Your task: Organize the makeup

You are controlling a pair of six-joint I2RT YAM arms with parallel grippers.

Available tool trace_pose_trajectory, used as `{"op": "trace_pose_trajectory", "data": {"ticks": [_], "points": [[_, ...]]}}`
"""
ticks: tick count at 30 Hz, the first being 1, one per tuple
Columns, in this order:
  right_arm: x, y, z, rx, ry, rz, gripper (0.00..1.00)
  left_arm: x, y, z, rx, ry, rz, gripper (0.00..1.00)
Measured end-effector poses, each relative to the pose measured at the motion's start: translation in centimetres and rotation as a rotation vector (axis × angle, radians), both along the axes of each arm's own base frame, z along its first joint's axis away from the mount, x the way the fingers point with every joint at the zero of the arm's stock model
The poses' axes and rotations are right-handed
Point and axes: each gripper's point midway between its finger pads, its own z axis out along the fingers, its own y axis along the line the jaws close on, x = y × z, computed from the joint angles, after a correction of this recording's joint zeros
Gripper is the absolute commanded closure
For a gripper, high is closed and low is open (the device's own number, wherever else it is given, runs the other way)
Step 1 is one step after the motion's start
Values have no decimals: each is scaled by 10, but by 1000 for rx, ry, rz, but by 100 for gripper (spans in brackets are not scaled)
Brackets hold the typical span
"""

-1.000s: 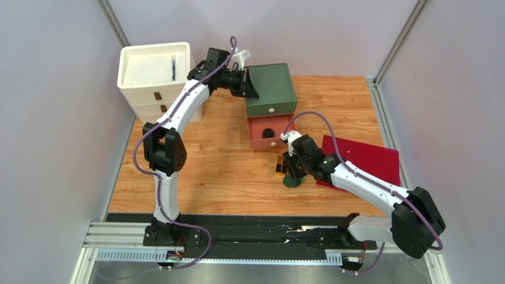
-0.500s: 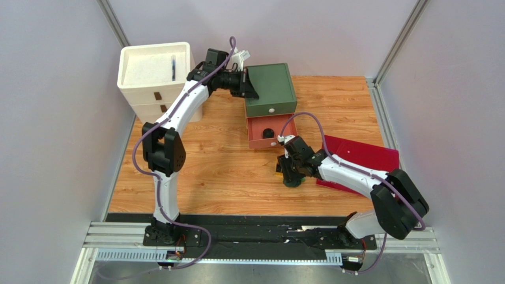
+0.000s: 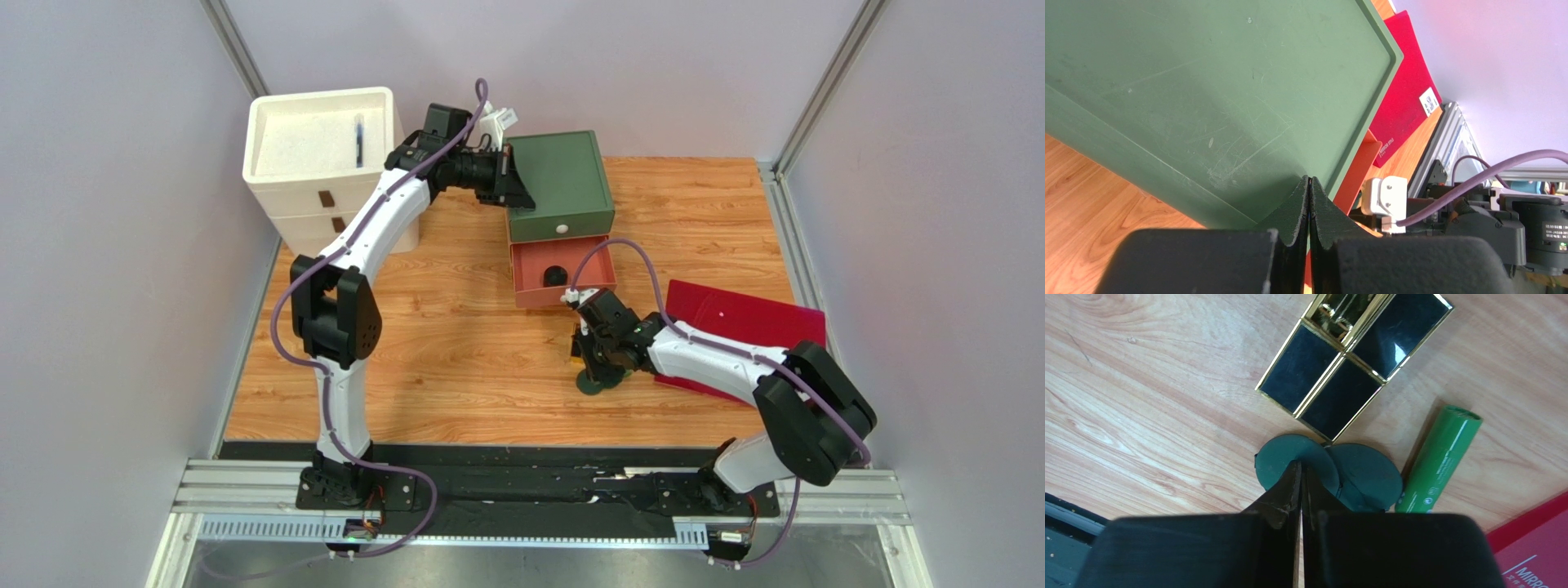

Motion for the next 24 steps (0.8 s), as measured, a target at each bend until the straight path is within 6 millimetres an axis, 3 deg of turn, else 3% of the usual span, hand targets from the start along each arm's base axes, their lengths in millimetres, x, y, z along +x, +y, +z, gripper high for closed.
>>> {"op": "trace_pose_trajectory", "data": {"ticks": [11, 19, 21, 22, 24], "points": [[-8, 5, 7, -29, -22, 34, 100, -2, 0, 0, -2, 6, -8, 100], [19, 11, 67, 19, -188, 19, 100, -3, 0, -1, -3, 9, -11, 100], [25, 14, 79, 26, -218, 24, 89, -4, 0, -1, -3, 10, -12, 100], [26, 15, 81, 24, -220, 28, 73, -4, 0, 0, -4, 11, -13, 100], [27, 16, 79, 14, -208, 33, 66, -5, 0, -1, -4, 11, -13, 100]]}}
